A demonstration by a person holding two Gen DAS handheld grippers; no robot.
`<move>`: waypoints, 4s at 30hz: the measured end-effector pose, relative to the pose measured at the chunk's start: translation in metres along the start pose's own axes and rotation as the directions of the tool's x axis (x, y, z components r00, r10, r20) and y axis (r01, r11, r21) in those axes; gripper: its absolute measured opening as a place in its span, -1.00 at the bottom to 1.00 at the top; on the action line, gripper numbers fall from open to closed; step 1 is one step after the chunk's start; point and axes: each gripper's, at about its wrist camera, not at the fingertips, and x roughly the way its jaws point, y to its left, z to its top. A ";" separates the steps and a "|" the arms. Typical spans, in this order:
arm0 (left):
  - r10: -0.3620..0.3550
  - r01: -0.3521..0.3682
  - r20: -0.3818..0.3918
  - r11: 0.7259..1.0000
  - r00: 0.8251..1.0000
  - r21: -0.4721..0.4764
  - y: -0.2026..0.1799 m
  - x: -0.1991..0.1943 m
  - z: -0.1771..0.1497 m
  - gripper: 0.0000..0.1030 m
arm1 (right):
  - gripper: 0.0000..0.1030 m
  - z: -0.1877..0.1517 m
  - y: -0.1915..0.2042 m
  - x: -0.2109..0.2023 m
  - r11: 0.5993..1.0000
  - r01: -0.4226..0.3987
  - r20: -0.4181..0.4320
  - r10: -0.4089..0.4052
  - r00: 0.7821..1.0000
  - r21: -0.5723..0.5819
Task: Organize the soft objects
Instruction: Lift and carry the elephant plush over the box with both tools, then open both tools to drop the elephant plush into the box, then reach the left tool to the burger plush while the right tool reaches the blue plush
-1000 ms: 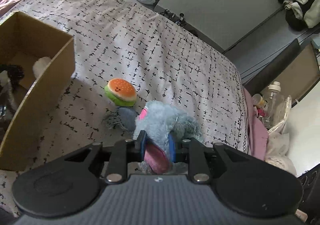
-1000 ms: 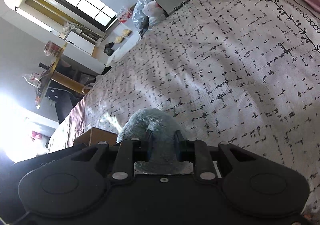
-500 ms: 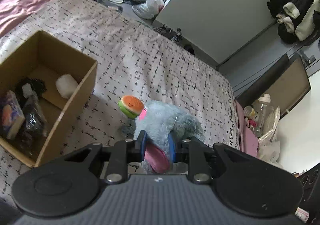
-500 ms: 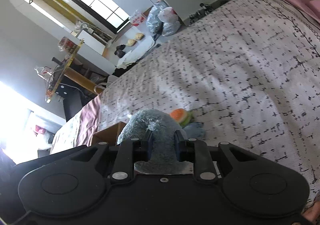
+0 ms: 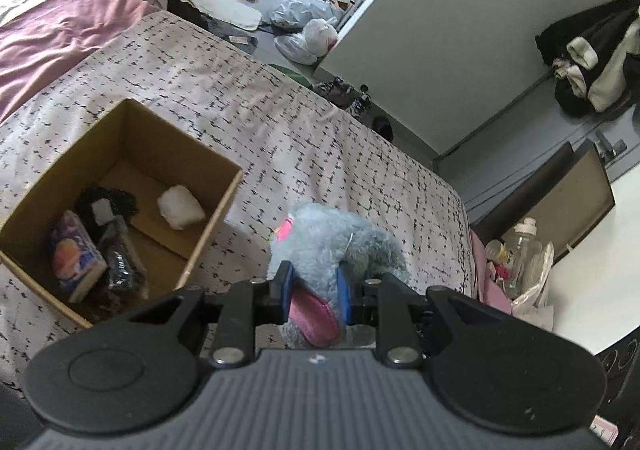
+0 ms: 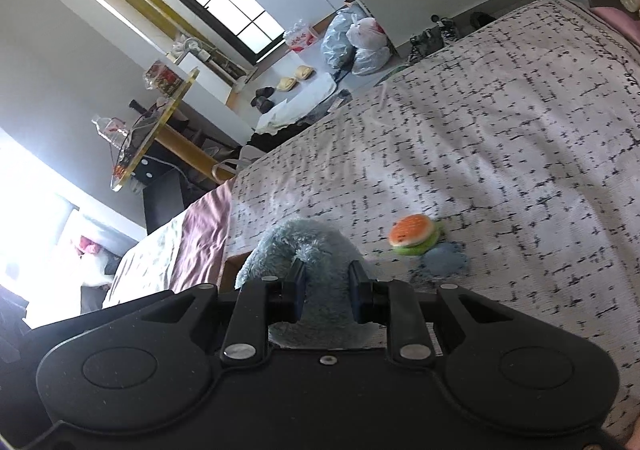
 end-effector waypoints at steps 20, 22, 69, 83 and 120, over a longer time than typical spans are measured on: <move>-0.004 0.010 0.078 0.997 0.997 -0.079 0.073 -0.036 0.047 -0.58 | -0.57 -0.012 0.081 0.042 0.996 -0.047 -0.042 0.044 0.998 -0.079; 0.002 0.006 0.083 0.996 0.997 -0.089 0.083 -0.038 0.052 -0.57 | -0.57 -0.014 0.088 0.049 0.995 -0.049 -0.051 0.044 0.998 -0.088; 0.250 -0.238 0.097 0.964 0.963 -0.115 0.115 -0.021 0.073 0.65 | 0.18 -0.013 0.085 0.080 0.993 -0.019 -0.122 0.005 0.993 -0.113; 0.301 -0.302 0.136 0.953 0.944 -0.014 0.075 -0.043 0.036 0.80 | 0.81 -0.017 0.049 0.023 0.986 -0.029 -0.045 0.022 0.999 -0.165; 0.211 -0.244 0.186 0.952 0.960 0.183 -0.035 -0.020 -0.028 1.00 | 1.00 0.018 -0.062 -0.044 0.978 0.031 0.033 -0.025 0.999 -0.204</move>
